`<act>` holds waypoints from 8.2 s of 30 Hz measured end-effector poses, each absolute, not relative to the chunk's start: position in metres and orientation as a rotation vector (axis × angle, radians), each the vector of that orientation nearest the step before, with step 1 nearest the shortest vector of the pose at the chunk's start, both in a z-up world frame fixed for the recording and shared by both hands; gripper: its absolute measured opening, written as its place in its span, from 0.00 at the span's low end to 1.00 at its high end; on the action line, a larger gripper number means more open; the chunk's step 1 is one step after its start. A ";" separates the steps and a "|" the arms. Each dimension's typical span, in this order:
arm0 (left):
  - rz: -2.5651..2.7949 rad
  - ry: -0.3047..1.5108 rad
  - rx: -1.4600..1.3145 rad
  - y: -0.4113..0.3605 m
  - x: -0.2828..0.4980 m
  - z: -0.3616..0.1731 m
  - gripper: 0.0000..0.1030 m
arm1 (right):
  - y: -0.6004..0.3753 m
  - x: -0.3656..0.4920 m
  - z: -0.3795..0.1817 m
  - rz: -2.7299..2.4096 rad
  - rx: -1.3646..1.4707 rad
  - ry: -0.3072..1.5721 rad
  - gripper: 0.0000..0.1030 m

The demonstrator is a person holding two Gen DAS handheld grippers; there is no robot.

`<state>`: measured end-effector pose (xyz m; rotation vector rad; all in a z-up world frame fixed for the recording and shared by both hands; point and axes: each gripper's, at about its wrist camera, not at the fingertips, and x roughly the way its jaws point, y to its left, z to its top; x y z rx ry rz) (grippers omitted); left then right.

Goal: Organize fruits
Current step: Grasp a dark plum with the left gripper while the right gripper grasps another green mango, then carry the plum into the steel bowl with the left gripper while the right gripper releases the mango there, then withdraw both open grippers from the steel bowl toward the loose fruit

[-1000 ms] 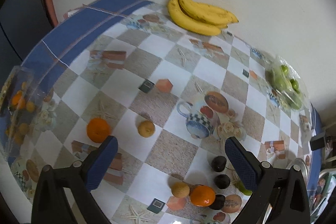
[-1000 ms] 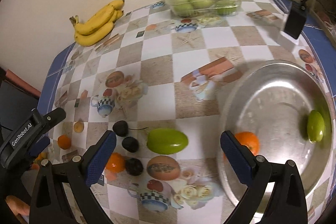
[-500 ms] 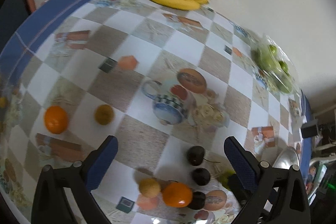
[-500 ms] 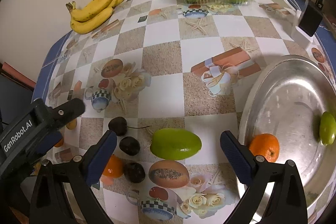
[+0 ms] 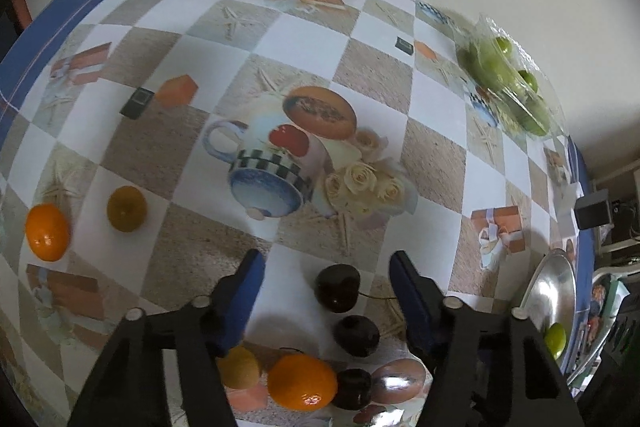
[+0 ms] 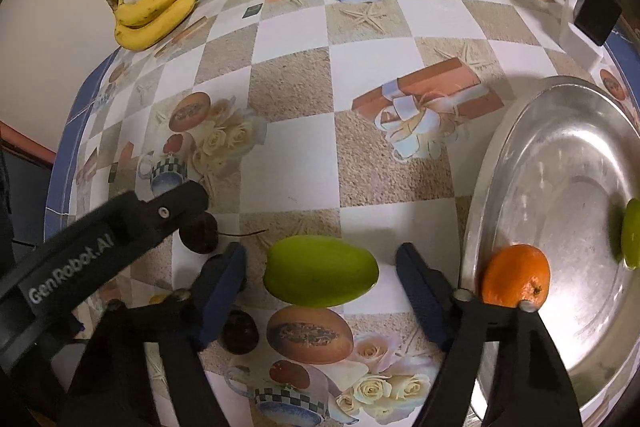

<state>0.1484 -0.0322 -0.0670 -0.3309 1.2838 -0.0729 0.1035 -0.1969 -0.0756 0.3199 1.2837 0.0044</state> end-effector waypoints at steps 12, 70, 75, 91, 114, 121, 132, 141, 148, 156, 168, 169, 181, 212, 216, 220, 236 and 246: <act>-0.095 1.309 -0.356 -0.038 0.150 -0.073 0.35 | -0.197 0.103 -0.075 0.013 0.334 1.280 0.55; -0.164 1.110 -0.275 -0.090 0.133 0.011 0.24 | -0.276 0.085 -0.021 -0.090 0.446 1.129 0.55; -0.219 1.110 -0.227 -0.122 0.129 0.012 0.24 | -0.311 0.076 -0.022 -0.173 0.492 1.114 0.55; -0.390 1.128 -0.052 -0.217 0.107 -0.005 0.24 | -0.394 0.053 -0.020 -0.349 0.577 1.060 0.55; -0.407 1.163 0.028 -0.248 0.106 -0.043 0.25 | -0.390 0.064 -0.055 -0.346 0.568 1.118 0.55; -0.410 1.168 0.048 -0.251 0.104 -0.045 0.25 | -0.388 0.065 -0.055 -0.351 0.552 1.122 0.55; -0.420 1.165 0.059 -0.253 0.103 -0.043 0.47 | -0.388 0.065 -0.051 -0.354 0.538 1.112 0.57; -0.416 1.111 0.047 -0.248 0.103 -0.019 0.49 | -0.386 0.060 -0.014 -0.342 0.501 1.021 0.57; -0.333 1.132 -0.009 -0.226 0.113 -0.016 0.49 | -0.386 0.059 -0.007 -0.353 0.490 1.014 0.56; -0.203 1.144 -0.091 -0.182 0.127 -0.016 0.49 | -0.384 0.060 -0.016 -0.347 0.492 1.049 0.56; -0.093 1.142 -0.168 -0.138 0.137 -0.013 0.60 | -0.377 0.062 -0.021 -0.335 0.476 1.067 0.57; -0.088 1.149 -0.166 -0.137 0.138 -0.015 0.65 | -0.376 0.062 -0.022 -0.336 0.473 1.070 0.63; 0.012 1.197 -0.157 -0.121 0.139 -0.034 0.93 | -0.370 0.064 -0.031 -0.341 0.437 1.094 0.90; -0.023 1.115 -0.105 -0.112 0.131 -0.010 1.00 | -0.360 0.060 -0.026 -0.360 0.411 1.158 0.95; -0.012 1.102 -0.078 -0.105 0.128 -0.006 1.00 | -0.354 0.062 -0.034 -0.348 0.387 1.193 0.95; 0.016 1.091 -0.071 -0.090 0.127 -0.003 1.00 | -0.344 0.065 -0.034 -0.325 0.365 1.197 0.95; 0.079 1.073 -0.159 -0.013 0.121 0.013 1.00 | -0.262 0.076 -0.014 -0.106 0.281 1.167 0.95; 0.123 1.139 -0.291 0.026 0.115 -0.006 0.99 | -0.202 0.083 -0.020 0.045 0.242 1.188 0.95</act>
